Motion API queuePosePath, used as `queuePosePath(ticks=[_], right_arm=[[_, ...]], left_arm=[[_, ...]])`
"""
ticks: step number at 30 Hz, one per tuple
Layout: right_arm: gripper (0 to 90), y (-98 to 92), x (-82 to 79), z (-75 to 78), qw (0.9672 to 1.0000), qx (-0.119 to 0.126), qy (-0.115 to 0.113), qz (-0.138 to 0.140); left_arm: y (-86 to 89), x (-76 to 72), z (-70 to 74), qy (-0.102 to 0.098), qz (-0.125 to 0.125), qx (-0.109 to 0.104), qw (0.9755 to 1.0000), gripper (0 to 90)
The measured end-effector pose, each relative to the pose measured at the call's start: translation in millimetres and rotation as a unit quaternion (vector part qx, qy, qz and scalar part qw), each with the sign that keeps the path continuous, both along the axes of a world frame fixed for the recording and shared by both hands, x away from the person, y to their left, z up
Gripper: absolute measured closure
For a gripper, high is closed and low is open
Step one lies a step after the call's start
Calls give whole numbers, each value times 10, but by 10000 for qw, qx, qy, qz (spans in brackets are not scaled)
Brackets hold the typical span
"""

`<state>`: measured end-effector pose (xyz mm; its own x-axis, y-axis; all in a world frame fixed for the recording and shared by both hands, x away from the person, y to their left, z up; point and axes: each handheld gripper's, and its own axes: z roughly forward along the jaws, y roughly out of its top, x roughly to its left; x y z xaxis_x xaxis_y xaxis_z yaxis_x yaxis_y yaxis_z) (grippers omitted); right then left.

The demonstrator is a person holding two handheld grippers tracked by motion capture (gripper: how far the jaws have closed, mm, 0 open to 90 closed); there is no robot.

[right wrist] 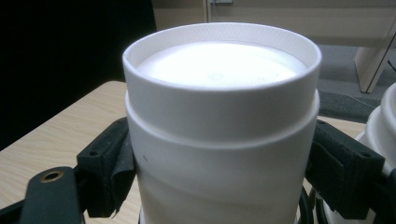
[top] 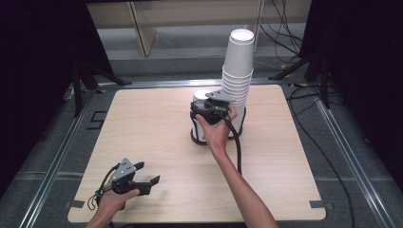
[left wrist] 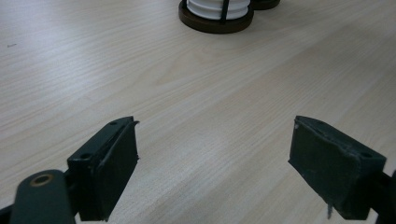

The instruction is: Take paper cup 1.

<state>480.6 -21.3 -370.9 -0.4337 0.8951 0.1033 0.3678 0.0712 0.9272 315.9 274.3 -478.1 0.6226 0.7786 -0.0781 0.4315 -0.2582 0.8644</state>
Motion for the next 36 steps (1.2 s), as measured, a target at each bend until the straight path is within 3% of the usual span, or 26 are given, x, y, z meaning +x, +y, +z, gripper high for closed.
queuePosePath(ticks=[10,12,13,15,18,22,23,25,26,27,29,30,31,33,36], right_arm=[[189,-14,-83,210,9993,180,-318,24],[189,-7,-106,295,9988,261,-401,34],[189,5,-133,413,9982,335,-493,60],[189,2,-137,454,9979,304,-556,101],[189,-19,-177,677,9961,425,-761,157],[189,-47,-203,787,9949,473,-841,279],[189,-55,-256,833,9947,462,-817,421],[189,-55,-280,837,9948,450,-806,440],[189,-68,-297,836,9940,322,-912,512],[189,-58,-346,820,9943,480,-738,597],[189,-72,-415,752,9919,473,-800,864],[189,-72,-415,752,9919,473,-800,864],[189,-80,-437,734,9920,409,-808,878],[189,-92,-539,641,9898,535,-671,1138],[189,-110,-619,564,9882,493,-655,1295]], left_arm=[[-6,1,-1,-2,-4,-5,10000,149],[-5,-1,-1,1,-7,-9,10000,149],[-2,-1,0,1,-6,-7,10000,149],[-6,0,0,-1,19,-53,10000,149],[-2,-6,5,12,-1,-29,10000,148],[-7,2,-2,12,6,-89,10000,149],[-7,2,-3,10,4,-91,10000,149],[-7,1,-1,2,-2,-102,9999,149],[1,-4,6,18,-7,-67,10000,149],[0,-5,7,1,-4,-86,10000,149],[8,-3,10,-10,-7,-84,10000,148],[8,-5,14,-6,13,-102,9999,148],[8,1,10,-36,29,-198,9998,149],[12,-5,28,-56,12,-360,9993,148],[15,-16,50,-96,-23,-395,9992,148]])
